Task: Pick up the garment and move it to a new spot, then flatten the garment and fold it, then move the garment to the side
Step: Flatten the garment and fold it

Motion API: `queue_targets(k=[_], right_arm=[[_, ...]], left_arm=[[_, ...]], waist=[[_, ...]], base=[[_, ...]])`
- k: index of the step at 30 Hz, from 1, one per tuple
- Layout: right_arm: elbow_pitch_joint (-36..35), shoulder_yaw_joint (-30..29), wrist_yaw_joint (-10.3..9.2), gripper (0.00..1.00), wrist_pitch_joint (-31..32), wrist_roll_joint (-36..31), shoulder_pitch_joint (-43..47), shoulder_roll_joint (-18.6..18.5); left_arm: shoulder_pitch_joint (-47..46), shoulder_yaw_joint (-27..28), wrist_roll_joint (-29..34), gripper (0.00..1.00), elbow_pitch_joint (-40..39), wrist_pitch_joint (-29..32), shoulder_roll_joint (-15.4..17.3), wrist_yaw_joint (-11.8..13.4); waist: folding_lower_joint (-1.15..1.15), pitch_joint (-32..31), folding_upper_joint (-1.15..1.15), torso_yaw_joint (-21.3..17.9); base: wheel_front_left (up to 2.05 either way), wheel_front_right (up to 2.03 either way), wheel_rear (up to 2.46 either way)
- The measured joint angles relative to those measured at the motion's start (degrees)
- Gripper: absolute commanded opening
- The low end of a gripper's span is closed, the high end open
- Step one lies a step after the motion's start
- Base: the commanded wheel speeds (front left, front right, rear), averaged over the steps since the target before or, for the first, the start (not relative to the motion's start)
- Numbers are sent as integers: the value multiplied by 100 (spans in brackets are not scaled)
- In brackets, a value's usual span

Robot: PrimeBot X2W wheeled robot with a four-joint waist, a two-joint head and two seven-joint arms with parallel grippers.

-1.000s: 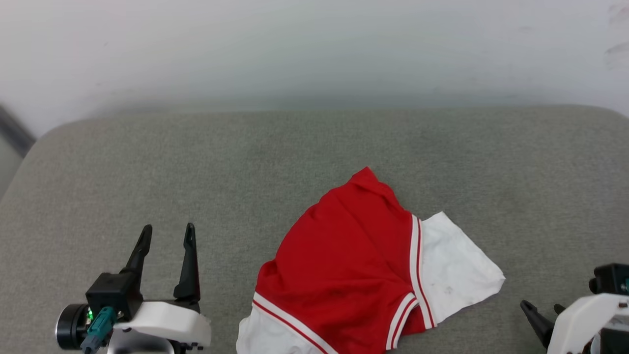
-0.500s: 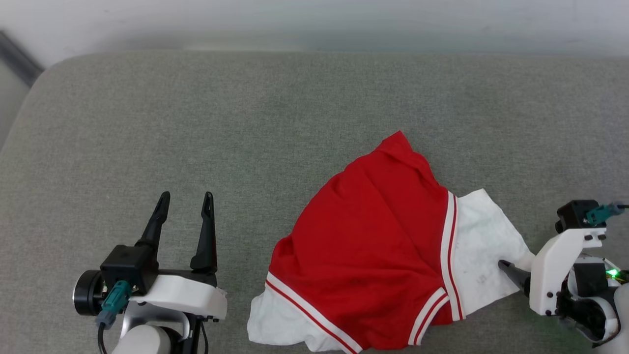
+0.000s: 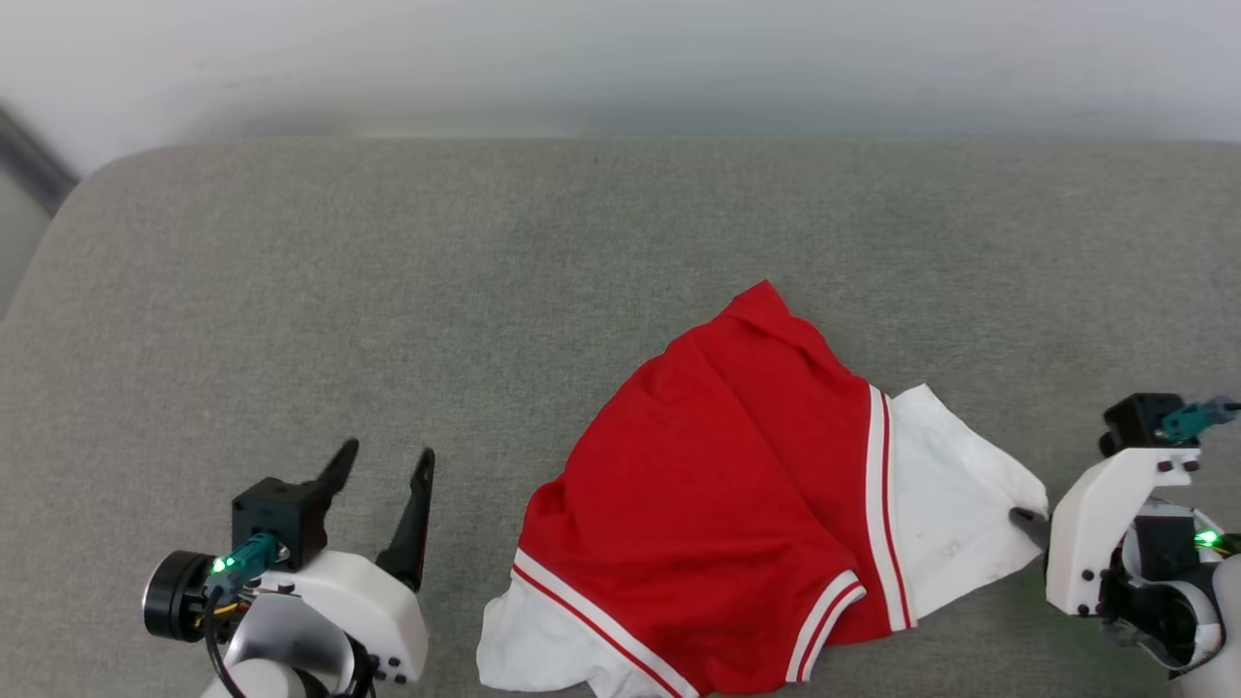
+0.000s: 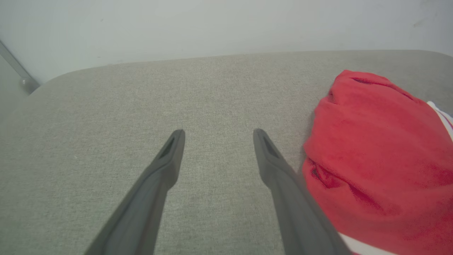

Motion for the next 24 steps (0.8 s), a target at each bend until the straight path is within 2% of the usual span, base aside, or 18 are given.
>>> queue_targets(k=[8,9,11,14,19,23,24], right_arm=[[-67,-247,0,0,-143,-67,102,54],[-153,-224,-1,0,-142,-65,160,132],[-205,-219,-1,0,-141,-65,197,165],[-285,-194,-1,0,-137,-66,205,229],[-389,-170,-1,0,-132,-65,204,272],[-431,-169,-1,0,-134,-58,201,299],[-439,-166,-1,0,-134,-45,200,302]], left_arm=[[225,-511,-552,100,-470,2013,541,-428],[362,-702,-788,100,-533,2702,667,-501],[394,-816,-946,100,-509,3071,727,-592],[399,-947,-1107,100,-349,3459,767,-699],[268,-1042,-1178,100,27,3605,699,-803],[4,-1251,-1235,100,419,3960,600,-990],[-41,-1278,-1272,48,465,4028,590,-1028]], waist=[[0,-333,0,-220],[0,-373,0,-331],[0,-372,0,-397],[0,-321,0,-477],[-1,-200,0,-591],[-1,-125,0,-672],[-1,-125,0,-687]], base=[[0,0,0],[0,0,0],[0,0,0],[0,0,0],[0,0,0],[0,0,0],[0,0,0]])
